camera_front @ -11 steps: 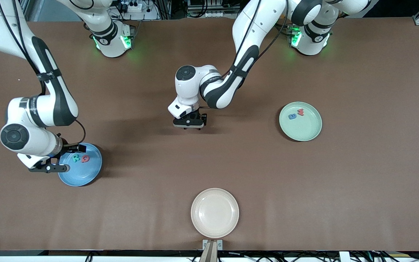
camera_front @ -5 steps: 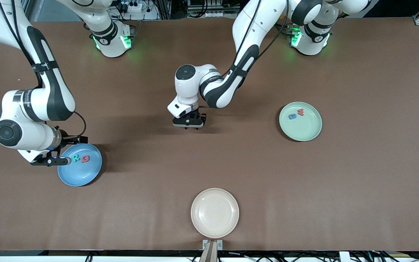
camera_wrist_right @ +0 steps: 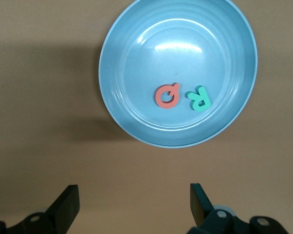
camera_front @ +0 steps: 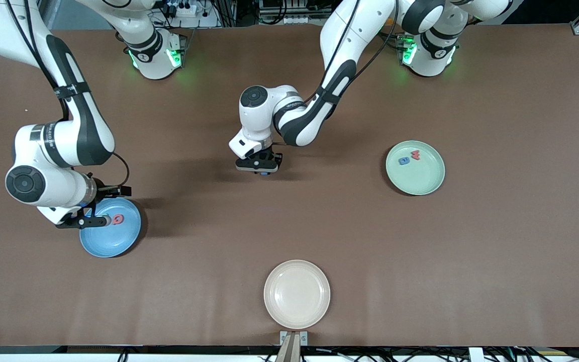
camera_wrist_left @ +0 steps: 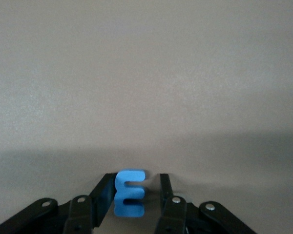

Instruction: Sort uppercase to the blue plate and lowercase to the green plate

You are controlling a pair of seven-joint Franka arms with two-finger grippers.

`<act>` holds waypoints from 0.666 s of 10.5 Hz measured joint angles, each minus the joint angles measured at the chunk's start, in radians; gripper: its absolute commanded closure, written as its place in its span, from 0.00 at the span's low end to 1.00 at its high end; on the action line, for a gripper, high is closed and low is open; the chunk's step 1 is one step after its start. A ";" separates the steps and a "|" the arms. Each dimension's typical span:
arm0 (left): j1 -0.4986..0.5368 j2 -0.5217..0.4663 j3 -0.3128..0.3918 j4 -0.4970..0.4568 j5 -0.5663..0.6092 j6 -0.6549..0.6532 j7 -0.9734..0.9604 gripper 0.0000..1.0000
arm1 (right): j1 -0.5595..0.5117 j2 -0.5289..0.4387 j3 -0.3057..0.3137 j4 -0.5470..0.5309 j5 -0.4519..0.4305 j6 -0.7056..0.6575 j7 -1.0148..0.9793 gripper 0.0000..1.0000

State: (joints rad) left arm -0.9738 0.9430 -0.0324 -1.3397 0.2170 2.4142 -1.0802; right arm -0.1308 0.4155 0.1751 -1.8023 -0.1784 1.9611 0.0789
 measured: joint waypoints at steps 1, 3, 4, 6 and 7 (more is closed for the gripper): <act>0.000 -0.001 -0.002 0.000 -0.006 0.000 0.000 0.77 | 0.000 0.000 0.000 0.000 0.000 0.000 -0.001 0.00; 0.000 -0.004 -0.004 -0.001 -0.011 -0.003 0.001 0.85 | 0.000 -0.001 0.000 0.000 0.000 0.000 -0.001 0.00; 0.000 -0.005 -0.004 -0.002 -0.011 -0.004 0.001 0.87 | 0.000 -0.002 0.000 0.000 0.001 0.000 -0.001 0.00; 0.000 -0.005 -0.004 -0.002 -0.011 -0.004 0.001 0.89 | 0.005 -0.006 0.001 0.001 0.025 0.000 -0.002 0.00; 0.002 -0.005 -0.005 -0.002 -0.013 -0.004 0.001 0.89 | 0.010 -0.010 0.001 0.001 0.038 0.000 -0.002 0.00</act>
State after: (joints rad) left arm -0.9721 0.9377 -0.0373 -1.3416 0.2041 2.4105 -1.0789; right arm -0.1211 0.4056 0.1758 -1.8013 -0.1407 1.9612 0.0772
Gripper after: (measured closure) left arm 0.727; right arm 0.000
